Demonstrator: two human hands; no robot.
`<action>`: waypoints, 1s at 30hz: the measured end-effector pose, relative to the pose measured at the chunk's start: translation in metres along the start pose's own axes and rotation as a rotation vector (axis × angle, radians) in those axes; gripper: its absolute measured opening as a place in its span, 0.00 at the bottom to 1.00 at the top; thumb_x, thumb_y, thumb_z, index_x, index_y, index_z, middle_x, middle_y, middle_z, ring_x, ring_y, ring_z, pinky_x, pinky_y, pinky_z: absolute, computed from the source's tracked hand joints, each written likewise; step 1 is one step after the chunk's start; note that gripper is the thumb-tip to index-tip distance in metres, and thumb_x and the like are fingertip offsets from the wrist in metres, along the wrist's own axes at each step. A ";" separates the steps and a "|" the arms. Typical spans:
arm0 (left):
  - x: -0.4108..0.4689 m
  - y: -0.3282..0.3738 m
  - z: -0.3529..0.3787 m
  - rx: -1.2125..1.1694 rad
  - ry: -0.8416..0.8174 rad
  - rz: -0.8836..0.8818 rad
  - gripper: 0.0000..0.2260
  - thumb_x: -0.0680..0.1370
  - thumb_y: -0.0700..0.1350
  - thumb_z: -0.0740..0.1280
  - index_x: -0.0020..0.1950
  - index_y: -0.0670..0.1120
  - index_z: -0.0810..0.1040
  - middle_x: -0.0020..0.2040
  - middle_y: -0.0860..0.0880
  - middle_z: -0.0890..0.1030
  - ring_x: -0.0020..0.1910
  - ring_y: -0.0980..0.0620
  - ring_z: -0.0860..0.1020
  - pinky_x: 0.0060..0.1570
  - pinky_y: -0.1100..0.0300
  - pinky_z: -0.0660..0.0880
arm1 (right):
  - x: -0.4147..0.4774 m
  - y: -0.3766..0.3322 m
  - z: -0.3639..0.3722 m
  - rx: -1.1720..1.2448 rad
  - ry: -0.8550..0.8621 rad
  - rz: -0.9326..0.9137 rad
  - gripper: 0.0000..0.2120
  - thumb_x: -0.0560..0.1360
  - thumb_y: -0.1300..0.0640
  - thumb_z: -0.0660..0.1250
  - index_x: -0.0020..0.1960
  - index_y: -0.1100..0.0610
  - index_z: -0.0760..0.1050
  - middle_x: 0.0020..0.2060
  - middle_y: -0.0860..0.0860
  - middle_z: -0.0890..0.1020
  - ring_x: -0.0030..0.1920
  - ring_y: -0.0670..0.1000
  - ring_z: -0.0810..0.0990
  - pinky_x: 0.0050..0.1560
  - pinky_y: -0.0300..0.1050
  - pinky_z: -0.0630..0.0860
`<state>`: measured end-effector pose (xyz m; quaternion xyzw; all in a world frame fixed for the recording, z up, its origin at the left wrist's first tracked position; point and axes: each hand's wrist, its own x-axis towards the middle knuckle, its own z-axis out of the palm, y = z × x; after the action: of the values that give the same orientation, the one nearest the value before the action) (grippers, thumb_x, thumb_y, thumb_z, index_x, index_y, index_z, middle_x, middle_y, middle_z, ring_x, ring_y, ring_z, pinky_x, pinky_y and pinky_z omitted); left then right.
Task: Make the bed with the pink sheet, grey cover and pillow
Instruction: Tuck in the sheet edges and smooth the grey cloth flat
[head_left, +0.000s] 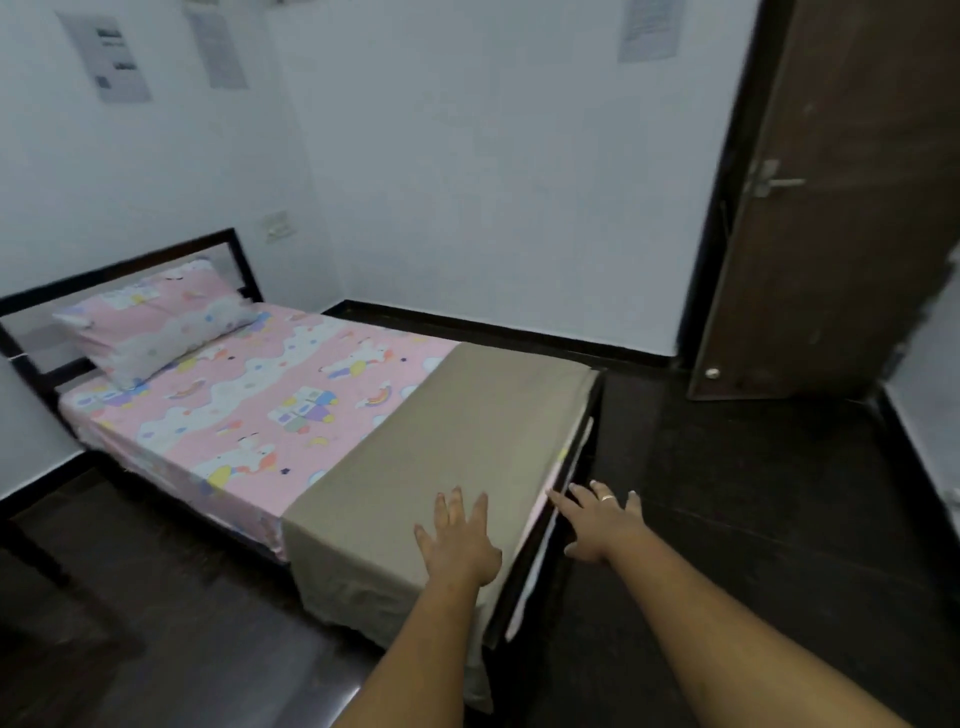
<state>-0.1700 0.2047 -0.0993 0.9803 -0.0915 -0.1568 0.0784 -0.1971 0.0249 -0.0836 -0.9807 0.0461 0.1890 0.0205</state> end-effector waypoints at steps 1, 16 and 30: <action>0.001 0.020 0.001 -0.005 0.004 0.014 0.33 0.79 0.53 0.59 0.78 0.56 0.43 0.78 0.49 0.38 0.76 0.46 0.37 0.71 0.39 0.44 | -0.006 0.023 -0.003 0.011 0.007 0.027 0.36 0.78 0.47 0.61 0.77 0.42 0.41 0.78 0.48 0.47 0.77 0.55 0.44 0.70 0.69 0.46; 0.084 0.159 0.026 0.055 -0.030 -0.004 0.33 0.79 0.52 0.59 0.78 0.55 0.42 0.78 0.47 0.38 0.76 0.44 0.36 0.71 0.37 0.42 | 0.055 0.164 -0.015 0.061 -0.049 -0.019 0.37 0.79 0.49 0.61 0.77 0.42 0.40 0.78 0.48 0.45 0.77 0.56 0.42 0.71 0.67 0.46; 0.265 0.182 -0.028 -0.140 0.028 -0.338 0.32 0.80 0.53 0.57 0.78 0.55 0.42 0.78 0.47 0.39 0.76 0.44 0.37 0.70 0.36 0.43 | 0.260 0.224 -0.097 -0.025 -0.081 -0.205 0.35 0.79 0.50 0.60 0.77 0.42 0.42 0.78 0.48 0.47 0.77 0.54 0.44 0.71 0.66 0.47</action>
<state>0.0583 -0.0221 -0.1176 0.9759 0.0867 -0.1602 0.1205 0.0570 -0.2249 -0.0958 -0.9720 -0.0575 0.2258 0.0291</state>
